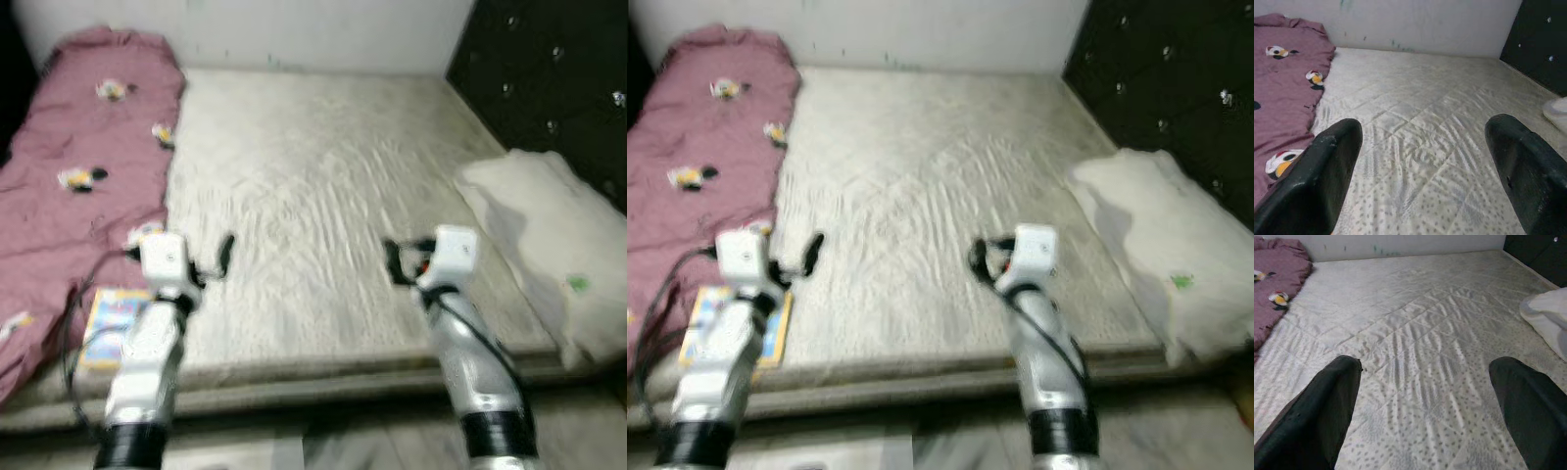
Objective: Clean up the room
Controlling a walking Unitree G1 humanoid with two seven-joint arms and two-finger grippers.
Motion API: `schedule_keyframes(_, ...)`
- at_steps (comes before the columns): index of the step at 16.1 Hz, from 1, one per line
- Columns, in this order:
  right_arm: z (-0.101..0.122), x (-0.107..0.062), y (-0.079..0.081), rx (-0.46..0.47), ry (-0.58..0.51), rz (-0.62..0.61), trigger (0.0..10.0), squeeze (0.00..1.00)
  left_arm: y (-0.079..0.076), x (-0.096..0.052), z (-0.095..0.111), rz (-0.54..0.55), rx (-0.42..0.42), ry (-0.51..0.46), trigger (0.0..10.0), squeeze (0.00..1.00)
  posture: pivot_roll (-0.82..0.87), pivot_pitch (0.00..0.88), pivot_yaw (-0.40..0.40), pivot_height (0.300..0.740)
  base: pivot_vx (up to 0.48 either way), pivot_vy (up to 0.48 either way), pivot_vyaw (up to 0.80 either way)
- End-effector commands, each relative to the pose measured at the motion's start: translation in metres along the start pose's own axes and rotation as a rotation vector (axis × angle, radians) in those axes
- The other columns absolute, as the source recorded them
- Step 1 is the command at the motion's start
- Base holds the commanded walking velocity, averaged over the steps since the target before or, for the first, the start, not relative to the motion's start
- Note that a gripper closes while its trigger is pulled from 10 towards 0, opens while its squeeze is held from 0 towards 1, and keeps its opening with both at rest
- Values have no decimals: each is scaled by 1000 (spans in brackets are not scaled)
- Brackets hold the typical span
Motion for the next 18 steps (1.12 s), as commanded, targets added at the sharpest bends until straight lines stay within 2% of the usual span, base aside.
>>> schedule_keyframes(1,6,1,3,2,-16,2,10000,0,4,-2,3,6,8,-4,10000,0,-16,0,-80,740,330,0,0)
schedule_keyframes(3,7,3,2,3,-17,0,10000,0,5,0,3,11,9,-2,10000,0,-19,0,-80,740,311,0,0)
schedule_keyframes(9,7,3,2,10,-19,-2,10000,0,10,-1,0,41,0,9,10000,0,-18,0,-81,740,0,42,0)
schedule_keyframes(12,5,3,1,14,-4,-5,10000,0,12,-1,-1,48,-8,14,10000,0,-18,0,-81,740,0,480,0)
schedule_keyframes(14,5,3,1,15,-5,-6,10000,0,12,-1,-1,49,-8,14,10000,0,-18,0,-81,740,0,480,-653)
schedule_keyframes(18,4,3,1,9,-4,-2,10000,0,11,-1,-1,46,-12,15,10000,0,-18,0,-81,740,0,480,0)
Point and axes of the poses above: a point about 5 cm out from each wrist's last joint towards the gripper, its own x axis pointing out of the wrist towards the gripper, its own z axis along the axis of the wrist's last joint, y = z × x, the point moved 6 cm from there along x, pointing out of the wrist towards the gripper, and after that the axes turned 14 degrees about -x, right-handed, at the moved point
